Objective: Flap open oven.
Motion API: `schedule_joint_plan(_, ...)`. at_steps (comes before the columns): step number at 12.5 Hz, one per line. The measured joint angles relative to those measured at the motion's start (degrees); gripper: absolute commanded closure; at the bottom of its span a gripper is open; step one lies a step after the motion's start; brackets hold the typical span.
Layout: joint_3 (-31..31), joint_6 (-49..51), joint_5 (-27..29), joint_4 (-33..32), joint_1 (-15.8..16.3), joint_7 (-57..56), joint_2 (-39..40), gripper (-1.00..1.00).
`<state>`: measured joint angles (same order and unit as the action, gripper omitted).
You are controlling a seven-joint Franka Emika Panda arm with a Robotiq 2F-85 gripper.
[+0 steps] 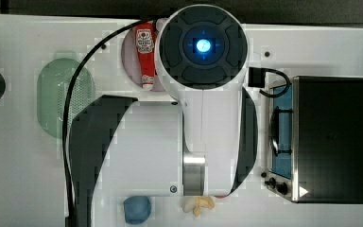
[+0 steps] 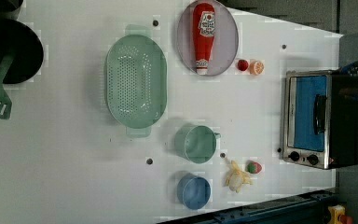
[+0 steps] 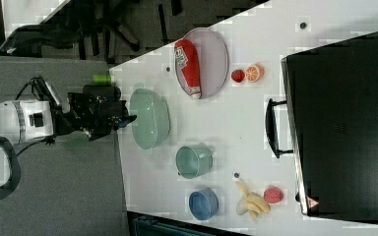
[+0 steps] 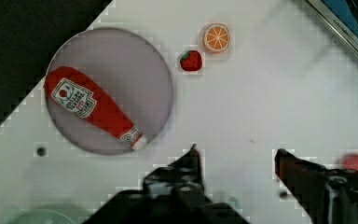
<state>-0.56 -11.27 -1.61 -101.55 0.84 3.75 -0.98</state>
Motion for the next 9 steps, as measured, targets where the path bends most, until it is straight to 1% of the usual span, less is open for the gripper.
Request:
schedule_joint_plan(1,-0.19,5.72,-0.03,-1.18,-0.01,0.31,-1.77,-0.59)
schedule_joint_plan(2,-0.49,9.16,-0.04,-2.97,0.01,0.33,-4.54,-0.80)
schedule_joint_plan(3,-0.84,10.16,-0.05,-4.14,-0.08,0.33,-7.46,-1.00)
schedule_joint_plan(5,-1.74,9.98,-0.34,-3.97,-0.21,0.33,-11.96,-1.00)
schedule_joint_plan(6,-2.04,9.78,-0.41,-2.97,-0.39,0.44,-13.18,-0.89)
schedule_joint_plan(9,-2.40,9.67,-0.38,-2.07,-0.43,1.47,-14.07,-0.14)
